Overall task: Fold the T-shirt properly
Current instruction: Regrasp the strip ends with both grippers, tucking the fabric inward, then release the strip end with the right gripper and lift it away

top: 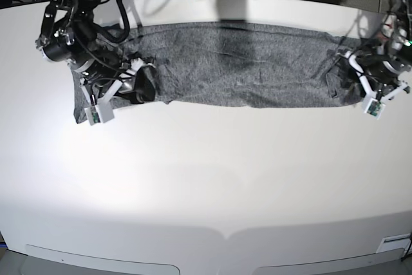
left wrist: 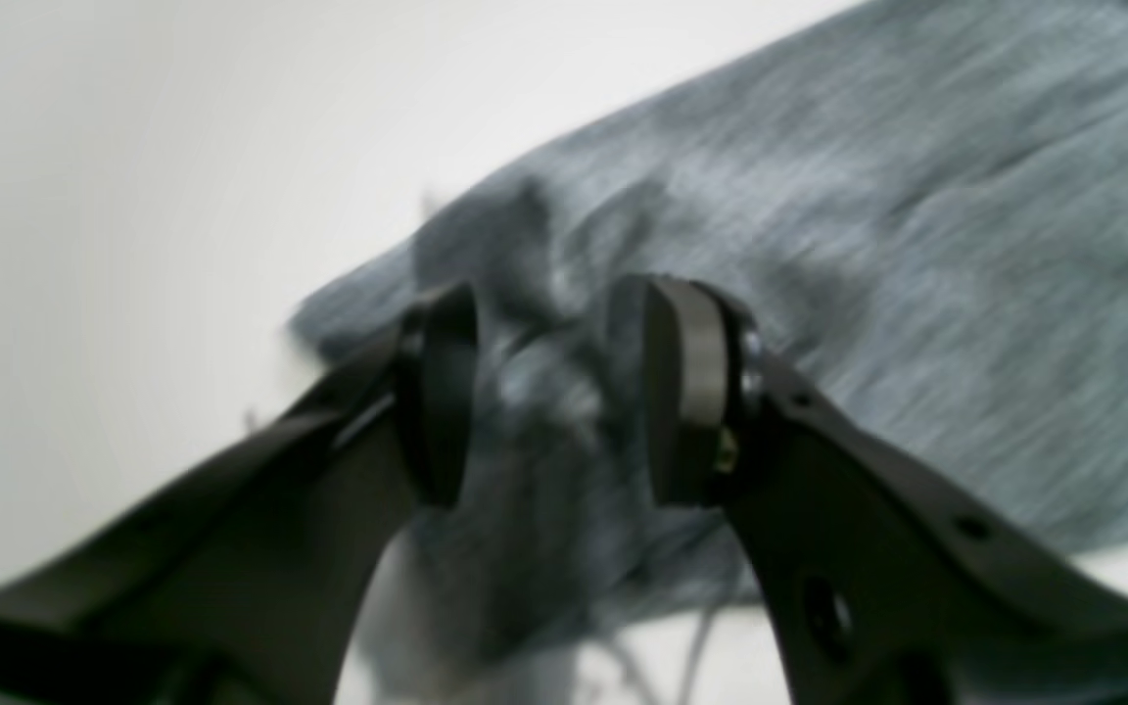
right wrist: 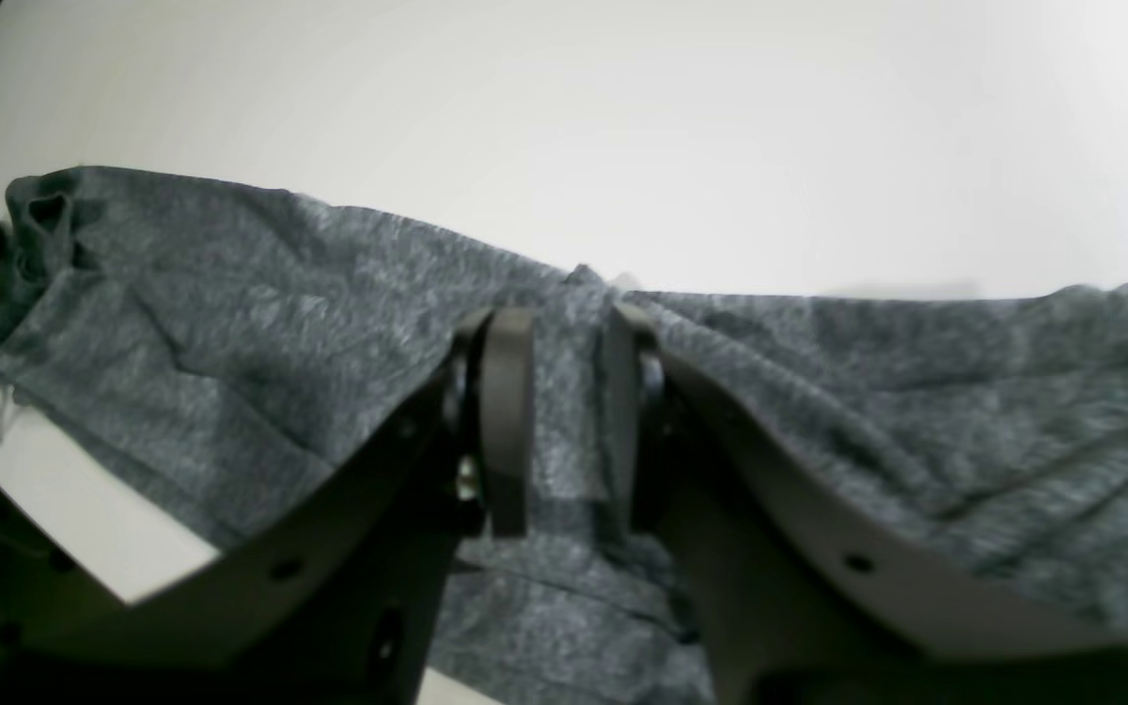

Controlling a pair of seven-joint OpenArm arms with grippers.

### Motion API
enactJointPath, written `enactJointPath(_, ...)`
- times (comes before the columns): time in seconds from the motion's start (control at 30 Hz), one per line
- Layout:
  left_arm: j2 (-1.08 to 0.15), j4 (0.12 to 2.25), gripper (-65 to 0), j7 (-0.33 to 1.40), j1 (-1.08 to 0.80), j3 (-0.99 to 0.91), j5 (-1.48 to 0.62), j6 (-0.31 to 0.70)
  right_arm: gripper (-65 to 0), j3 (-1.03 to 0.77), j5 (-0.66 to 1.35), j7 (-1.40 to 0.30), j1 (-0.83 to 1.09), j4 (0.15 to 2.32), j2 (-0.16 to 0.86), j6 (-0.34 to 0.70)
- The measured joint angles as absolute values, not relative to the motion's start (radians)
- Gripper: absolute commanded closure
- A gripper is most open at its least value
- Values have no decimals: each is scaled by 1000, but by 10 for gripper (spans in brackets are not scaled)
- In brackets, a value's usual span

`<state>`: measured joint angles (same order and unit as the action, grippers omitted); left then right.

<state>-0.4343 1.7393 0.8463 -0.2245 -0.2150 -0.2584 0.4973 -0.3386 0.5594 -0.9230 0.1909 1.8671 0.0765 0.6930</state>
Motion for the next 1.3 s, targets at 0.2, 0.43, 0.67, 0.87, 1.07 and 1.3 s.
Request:
enactJointPath(0.2, -538, 1739, -271, 861, -226, -216, -310, 369, -141, -339, 559, -925, 191, 1867, 77, 693)
enactJointPath(0.43, -534, 1739, -271, 918, -227, -216, -310, 369, -141, -340, 559, -925, 191, 1867, 77, 693)
enactJointPath(0.67, -526, 1739, -271, 923, -227, -216, -288, 369, -141, -360, 555, -850, 200, 1867, 78, 693)
enactJointPath(0.87, -519, 1739, -271, 949, -230, -216, -387, 371, -141, -361, 559, -964, 140, 1869, 111, 693)
enactJointPath(1.07, -376, 1739, -271, 905, -278, -216, -386, 477, -141, -364, 551, -945, 269, 1852, 105, 693)
enactJointPath(1.3, -313, 1706, -271, 848, -271, -215, -386, 505, -141, -364, 490, -849, 240, 1629, 109, 694)
